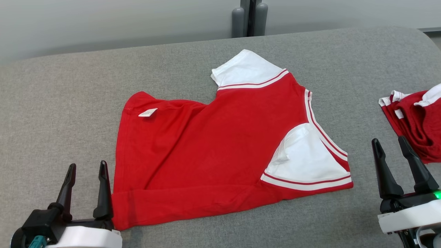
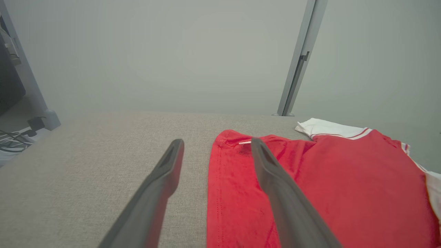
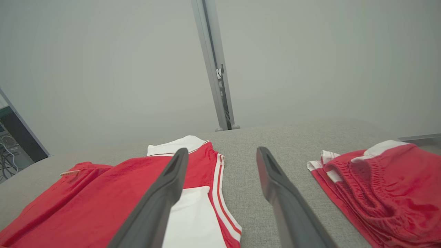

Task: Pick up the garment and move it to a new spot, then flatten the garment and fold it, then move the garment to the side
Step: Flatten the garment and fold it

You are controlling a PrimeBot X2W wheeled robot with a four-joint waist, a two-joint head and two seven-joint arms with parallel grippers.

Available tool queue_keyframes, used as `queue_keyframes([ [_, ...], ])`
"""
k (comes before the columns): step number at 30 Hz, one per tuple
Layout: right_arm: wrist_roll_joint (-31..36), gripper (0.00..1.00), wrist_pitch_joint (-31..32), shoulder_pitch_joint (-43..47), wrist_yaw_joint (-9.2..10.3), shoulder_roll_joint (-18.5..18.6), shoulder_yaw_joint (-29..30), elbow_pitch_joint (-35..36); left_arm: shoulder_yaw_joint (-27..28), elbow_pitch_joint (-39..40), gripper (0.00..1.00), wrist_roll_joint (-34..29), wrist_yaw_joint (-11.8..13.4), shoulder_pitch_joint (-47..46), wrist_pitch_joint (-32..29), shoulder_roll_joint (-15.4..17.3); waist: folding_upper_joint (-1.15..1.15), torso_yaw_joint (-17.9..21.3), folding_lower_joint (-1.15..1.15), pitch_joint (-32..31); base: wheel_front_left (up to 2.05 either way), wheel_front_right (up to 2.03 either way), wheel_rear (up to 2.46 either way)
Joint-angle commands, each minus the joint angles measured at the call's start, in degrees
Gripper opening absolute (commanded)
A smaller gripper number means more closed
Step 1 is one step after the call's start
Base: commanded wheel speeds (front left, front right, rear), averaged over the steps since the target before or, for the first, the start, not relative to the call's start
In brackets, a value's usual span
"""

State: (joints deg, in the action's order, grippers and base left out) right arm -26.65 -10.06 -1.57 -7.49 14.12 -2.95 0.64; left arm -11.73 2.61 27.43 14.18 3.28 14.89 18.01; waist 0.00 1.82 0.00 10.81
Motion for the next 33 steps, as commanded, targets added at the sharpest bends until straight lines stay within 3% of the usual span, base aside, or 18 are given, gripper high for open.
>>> queue_keyframes([
  [1,0.63,1.00,0.30,0.42,0.00,-0.05,0.26,-0.01,0.38,-0.62,1.00,-0.73,-0.60,0.03,0.18,-0.20,0.00,-0.17,0.00,-0.10,0.00,0.00,0.00],
  [9,0.16,1.00,2.35,0.66,0.00,-0.69,-0.39,-2.81,-1.42,-5.32,1.00,0.44,-3.03,0.92,0.16,-2.03,0.00,-0.61,0.00,1.00,0.00,0.00,0.00],
  [18,-0.88,1.00,2.75,-1.56,0.00,-1.80,-3.32,-12.46,-3.48,-16.06,1.00,6.08,-7.81,0.87,-1.10,-5.58,0.00,-2.01,0.00,3.66,0.00,0.00,0.00],
  [27,-3.88,1.00,4.90,-6.59,0.00,-2.66,-6.39,-21.62,-3.56,-23.46,1.00,11.16,-12.02,-3.34,-5.77,-6.96,0.00,-2.16,0.00,5.00,0.00,0.00,0.00],
  [29,-4.87,0.69,5.64,-7.30,0.00,-2.72,-7.23,-23.12,-3.64,-24.83,1.00,12.56,-13.10,-4.08,-7.02,-7.36,0.00,-2.00,0.00,5.09,0.00,0.00,0.00],
  [30,-5.68,0.21,5.85,-7.52,0.00,-2.80,-7.64,-23.56,-3.63,-25.46,0.73,13.10,-13.41,-4.44,-7.62,-7.56,0.00,-1.91,0.00,5.12,0.00,0.00,0.00],
  [31,-6.51,0.00,5.88,-7.71,0.00,-3.01,-8.11,-23.84,-3.75,-25.96,0.38,13.29,-13.66,-4.72,-8.13,-7.49,0.00,-1.78,0.00,5.12,0.00,0.00,0.00],
  [32,-7.01,0.00,6.00,-7.86,0.00,-2.88,-8.52,-24.04,-3.79,-26.22,0.00,13.91,-14.27,-5.17,-8.20,-7.68,0.00,-1.66,0.00,5.15,0.00,0.00,0.00],
  [33,-7.84,0.00,6.00,-8.00,0.00,-2.77,-8.71,-24.15,-3.97,-26.37,0.00,14.34,-14.88,-5.38,-8.70,-7.88,0.00,-1.55,0.00,5.20,0.00,0.00,0.00],
])
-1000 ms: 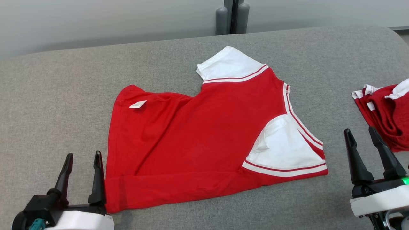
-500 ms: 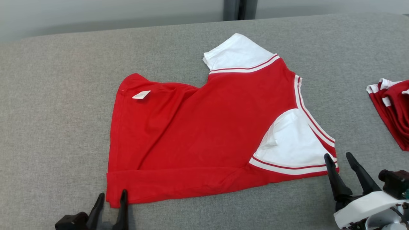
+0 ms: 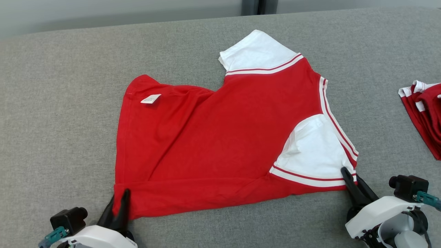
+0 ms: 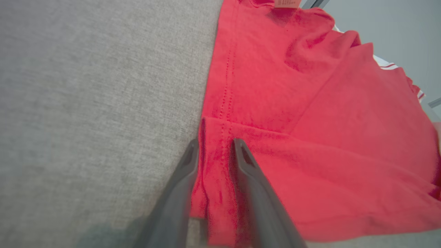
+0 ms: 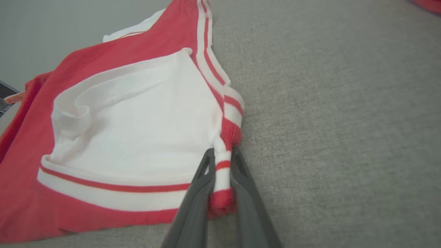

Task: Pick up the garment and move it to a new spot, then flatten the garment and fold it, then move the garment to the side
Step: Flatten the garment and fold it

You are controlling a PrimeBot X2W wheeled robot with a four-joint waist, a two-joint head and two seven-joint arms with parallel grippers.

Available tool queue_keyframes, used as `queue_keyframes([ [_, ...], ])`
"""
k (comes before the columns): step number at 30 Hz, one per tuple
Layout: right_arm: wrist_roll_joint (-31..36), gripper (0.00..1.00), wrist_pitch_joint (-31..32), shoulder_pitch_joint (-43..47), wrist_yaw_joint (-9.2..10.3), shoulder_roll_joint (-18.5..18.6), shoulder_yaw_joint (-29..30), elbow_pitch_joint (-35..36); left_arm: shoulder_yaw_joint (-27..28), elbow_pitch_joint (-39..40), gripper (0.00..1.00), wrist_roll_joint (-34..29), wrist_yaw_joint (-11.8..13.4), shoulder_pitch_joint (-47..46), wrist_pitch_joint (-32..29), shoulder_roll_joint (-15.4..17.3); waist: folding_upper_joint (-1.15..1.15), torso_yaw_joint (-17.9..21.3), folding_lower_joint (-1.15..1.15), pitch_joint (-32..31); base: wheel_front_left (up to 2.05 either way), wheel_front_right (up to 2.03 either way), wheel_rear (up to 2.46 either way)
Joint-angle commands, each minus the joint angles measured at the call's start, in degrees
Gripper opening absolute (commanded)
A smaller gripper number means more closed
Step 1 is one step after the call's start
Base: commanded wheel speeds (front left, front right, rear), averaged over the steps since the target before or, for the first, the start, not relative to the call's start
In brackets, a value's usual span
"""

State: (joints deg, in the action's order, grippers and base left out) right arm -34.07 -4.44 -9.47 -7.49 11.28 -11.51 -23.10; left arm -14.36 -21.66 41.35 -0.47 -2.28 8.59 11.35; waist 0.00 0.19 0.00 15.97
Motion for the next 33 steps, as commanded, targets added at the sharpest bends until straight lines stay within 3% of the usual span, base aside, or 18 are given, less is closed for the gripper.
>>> queue_keyframes([
  [1,-1.17,0.00,0.36,-0.16,0.00,0.18,-0.33,-0.31,-1.48,-2.09,0.00,0.61,-0.77,0.08,-2.71,-1.30,0.00,0.18,0.00,0.08,0.00,0.00,0.00],
  [8,-4.76,0.00,0.44,3.87,0.01,1.23,1.61,3.76,-1.78,0.46,0.00,1.87,-1.89,2.07,-3.99,-0.19,0.00,0.74,0.00,-0.08,0.00,0.00,0.00],
  [16,-3.94,0.00,2.18,10.79,0.01,-0.26,6.45,9.64,-0.94,7.26,0.00,2.39,0.73,6.02,-6.17,2.17,0.00,1.22,0.00,-0.07,0.00,0.00,0.00],
  [17,-3.78,0.25,1.85,10.75,0.01,-0.69,6.78,10.29,-0.99,8.04,0.00,2.22,1.01,5.93,-6.37,2.30,0.00,1.32,0.00,-0.01,0.00,0.00,0.00],
  [18,-3.35,0.75,1.82,10.75,0.01,-0.91,6.95,10.57,-0.86,8.83,0.00,1.63,1.40,5.54,-5.96,2.54,0.00,1.40,0.00,-0.05,0.00,0.00,0.00],
  [19,-3.35,0.75,1.82,10.75,0.01,-0.91,6.95,10.57,-0.86,8.83,0.00,1.63,1.40,5.54,-5.96,2.54,0.00,1.40,0.00,-0.05,0.00,0.00,0.00],
  [20,-2.86,1.00,1.59,10.52,0.01,-1.04,7.30,10.91,-0.75,9.60,0.00,1.10,1.73,5.11,-5.36,2.77,0.00,1.49,0.00,-0.12,0.00,0.00,0.00],
  [21,-2.48,1.00,1.36,10.26,0.01,-1.16,7.52,11.39,-0.70,10.29,0.53,0.74,2.09,4.83,-5.10,2.85,0.00,1.53,0.00,-0.18,0.00,0.00,0.00],
  [22,-1.93,1.00,1.07,10.09,0.01,-1.27,7.83,11.94,-0.36,11.02,1.00,0.24,2.49,4.53,-4.34,2.98,0.00,1.60,0.00,-0.33,0.00,0.00,0.00],
  [33,11.00,1.00,-7.50,8.01,0.00,-0.66,13.77,23.29,2.63,19.47,1.00,-8.82,9.11,1.82,4.40,5.18,0.00,2.25,0.00,-1.94,0.00,0.00,0.00],
])
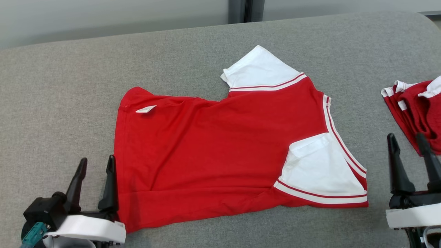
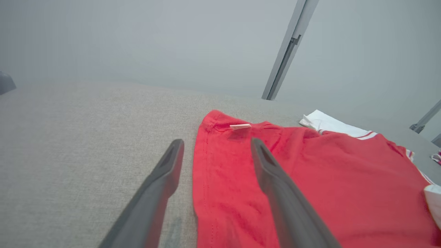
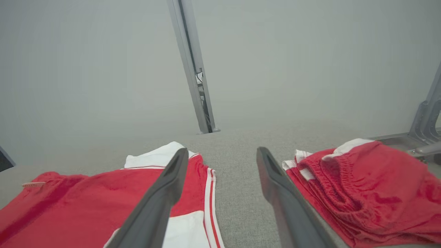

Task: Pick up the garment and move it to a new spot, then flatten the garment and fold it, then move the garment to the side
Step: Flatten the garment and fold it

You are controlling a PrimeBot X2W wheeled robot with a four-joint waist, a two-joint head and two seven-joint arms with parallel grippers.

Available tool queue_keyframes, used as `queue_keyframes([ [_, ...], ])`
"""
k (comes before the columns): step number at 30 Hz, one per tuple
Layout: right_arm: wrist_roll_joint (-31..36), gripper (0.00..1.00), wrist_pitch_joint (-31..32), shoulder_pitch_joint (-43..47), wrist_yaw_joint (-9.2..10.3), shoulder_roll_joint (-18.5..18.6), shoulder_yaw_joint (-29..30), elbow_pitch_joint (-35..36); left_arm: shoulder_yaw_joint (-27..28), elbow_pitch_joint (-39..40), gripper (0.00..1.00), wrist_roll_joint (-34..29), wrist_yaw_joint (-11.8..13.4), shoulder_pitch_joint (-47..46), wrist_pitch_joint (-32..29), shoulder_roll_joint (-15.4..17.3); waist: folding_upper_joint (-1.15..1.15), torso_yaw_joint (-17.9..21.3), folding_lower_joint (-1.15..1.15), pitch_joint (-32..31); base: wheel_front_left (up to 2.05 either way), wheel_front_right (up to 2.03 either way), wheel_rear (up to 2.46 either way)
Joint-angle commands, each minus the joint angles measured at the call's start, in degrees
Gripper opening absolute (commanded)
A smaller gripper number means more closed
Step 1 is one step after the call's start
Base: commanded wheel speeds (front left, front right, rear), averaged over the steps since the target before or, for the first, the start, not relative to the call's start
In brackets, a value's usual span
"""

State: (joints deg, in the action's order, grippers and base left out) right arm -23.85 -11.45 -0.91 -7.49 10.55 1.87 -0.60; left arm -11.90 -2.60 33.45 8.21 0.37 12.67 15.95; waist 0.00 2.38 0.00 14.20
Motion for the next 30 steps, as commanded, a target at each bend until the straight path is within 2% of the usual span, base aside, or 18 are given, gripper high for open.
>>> queue_keyframes([
  [1,1.78,1.00,-0.62,-0.58,0.00,-0.08,0.64,2.19,0.09,1.40,1.00,-1.74,1.06,-1.00,0.47,0.76,0.00,0.09,0.00,-0.33,0.00,0.00,0.00],
  [8,4.79,1.00,1.76,0.47,0.00,-1.49,0.86,7.98,-0.59,5.80,1.00,-5.36,4.15,-0.59,-0.44,2.15,0.00,0.47,0.00,-0.64,0.00,0.00,0.00],
  [14,4.34,1.00,2.71,0.09,0.00,-2.72,0.75,9.51,-1.42,6.24,1.00,-7.24,3.39,-6.25,-2.05,3.67,0.00,0.63,0.00,1.55,0.00,0.00,0.00],
  [18,4.13,1.00,2.81,-1.57,0.00,-3.05,-0.04,9.90,-2.26,2.68,1.00,-6.58,0.96,-14.29,-5.12,4.59,0.00,1.51,0.00,3.99,0.00,0.00,0.00],
  [23,3.21,1.00,1.71,-3.81,0.00,-2.97,-2.29,8.35,-2.62,-7.66,1.00,-3.43,-3.36,-23.72,-11.56,6.01,0.00,3.77,0.00,6.93,0.00,0.00,0.00],
  [30,2.13,1.00,0.13,-4.91,0.00,-3.49,-3.42,5.39,-2.11,-20.23,1.00,1.04,-7.59,-29.78,-17.37,6.88,0.00,5.53,0.00,9.17,0.00,0.00,0.00],
])
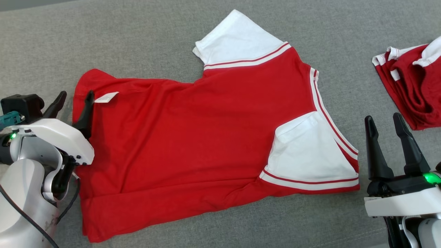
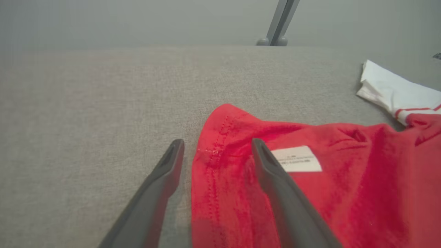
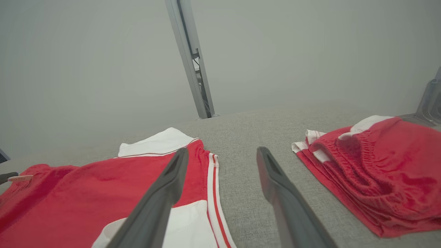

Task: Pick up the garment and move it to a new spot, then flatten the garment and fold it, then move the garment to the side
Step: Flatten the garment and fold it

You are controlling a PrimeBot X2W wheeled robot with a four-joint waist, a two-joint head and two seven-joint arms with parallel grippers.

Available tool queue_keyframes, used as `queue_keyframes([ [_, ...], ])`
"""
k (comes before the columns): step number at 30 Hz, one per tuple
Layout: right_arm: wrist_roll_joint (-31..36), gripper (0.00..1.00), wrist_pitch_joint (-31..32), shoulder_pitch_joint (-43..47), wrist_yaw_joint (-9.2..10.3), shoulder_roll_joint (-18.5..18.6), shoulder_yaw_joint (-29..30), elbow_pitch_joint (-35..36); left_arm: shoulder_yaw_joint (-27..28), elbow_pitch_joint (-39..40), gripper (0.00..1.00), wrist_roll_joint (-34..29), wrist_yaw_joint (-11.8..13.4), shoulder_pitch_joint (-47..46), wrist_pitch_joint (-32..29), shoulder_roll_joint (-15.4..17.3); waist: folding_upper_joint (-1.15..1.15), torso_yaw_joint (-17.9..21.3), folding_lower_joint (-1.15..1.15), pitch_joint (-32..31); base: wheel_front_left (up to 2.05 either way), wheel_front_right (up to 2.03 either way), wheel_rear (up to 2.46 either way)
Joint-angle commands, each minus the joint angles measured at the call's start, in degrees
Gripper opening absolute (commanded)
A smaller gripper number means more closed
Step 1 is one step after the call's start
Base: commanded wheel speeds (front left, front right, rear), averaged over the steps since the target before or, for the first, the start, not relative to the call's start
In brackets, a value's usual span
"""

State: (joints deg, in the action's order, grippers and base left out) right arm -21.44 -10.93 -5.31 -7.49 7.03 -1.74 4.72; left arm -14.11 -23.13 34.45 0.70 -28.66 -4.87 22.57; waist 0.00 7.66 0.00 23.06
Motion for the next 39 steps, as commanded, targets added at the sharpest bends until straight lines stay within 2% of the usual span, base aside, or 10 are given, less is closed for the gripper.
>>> queue_keyframes([
  [1,-0.27,1.00,-0.40,-0.51,0.00,0.04,0.19,0.07,0.10,0.30,1.00,0.04,-0.08,-0.76,0.17,0.25,0.00,0.25,0.00,0.31,0.00,0.00,0.00],
  [4,-0.69,1.00,-0.89,-1.33,0.00,0.33,-0.01,-1.07,-0.22,-3.54,1.00,1.19,-1.58,-2.72,-1.43,0.21,0.00,0.18,0.00,1.04,0.00,0.00,0.00],
  [5,-0.89,1.00,-0.89,-1.54,0.00,0.52,-0.02,-1.24,-0.28,-4.29,0.67,1.62,-1.95,-3.09,-1.64,0.05,0.00,0.12,0.00,1.17,0.00,0.00,0.00],
  [6,-1.11,1.00,-0.87,-1.86,0.00,0.71,-0.06,-1.39,-0.21,-4.84,0.20,1.80,-2.40,-3.48,-1.40,-0.02,0.00,0.11,0.00,1.30,0.00,0.00,0.00],
  [7,-1.29,1.00,-0.68,-2.35,0.00,1.08,-0.08,-1.49,-0.16,-5.47,0.00,1.95,-2.72,-3.94,-1.16,0.13,0.00,0.12,0.00,1.46,0.00,0.00,0.00],
  [14,-3.78,1.00,0.11,-12.05,0.00,7.05,2.31,-3.87,-0.96,-5.51,0.00,1.41,-3.64,-6.12,-0.07,-0.04,0.00,-0.89,0.00,2.68,0.00,0.00,0.00],
  [20,-8.42,1.00,3.74,-27.85,0.00,13.56,-0.05,-15.06,-3.01,-3.63,0.00,0.66,-4.12,-9.65,-0.43,-2.14,0.00,-5.23,0.00,5.37,0.00,0.00,0.00],
  [27,-12.47,1.00,9.63,-43.90,0.00,17.88,-11.60,-28.98,-6.68,-4.08,0.00,-0.08,-5.33,-14.78,0.25,-7.11,0.00,-12.31,0.00,8.55,0.00,0.00,0.00],
  [33,-16.59,1.00,14.36,-53.29,0.00,18.69,-22.05,-38.84,-9.86,-6.35,0.00,-0.09,-6.71,-18.58,1.75,-11.23,0.00,-17.19,0.00,10.48,0.00,0.00,0.00],
  [39,-20.38,1.00,17.78,-59.98,0.01,19.71,-30.39,-45.60,-12.43,-8.59,0.00,0.68,-7.71,-21.13,3.16,-13.67,0.00,-20.32,0.00,11.91,0.00,0.00,0.00],
])
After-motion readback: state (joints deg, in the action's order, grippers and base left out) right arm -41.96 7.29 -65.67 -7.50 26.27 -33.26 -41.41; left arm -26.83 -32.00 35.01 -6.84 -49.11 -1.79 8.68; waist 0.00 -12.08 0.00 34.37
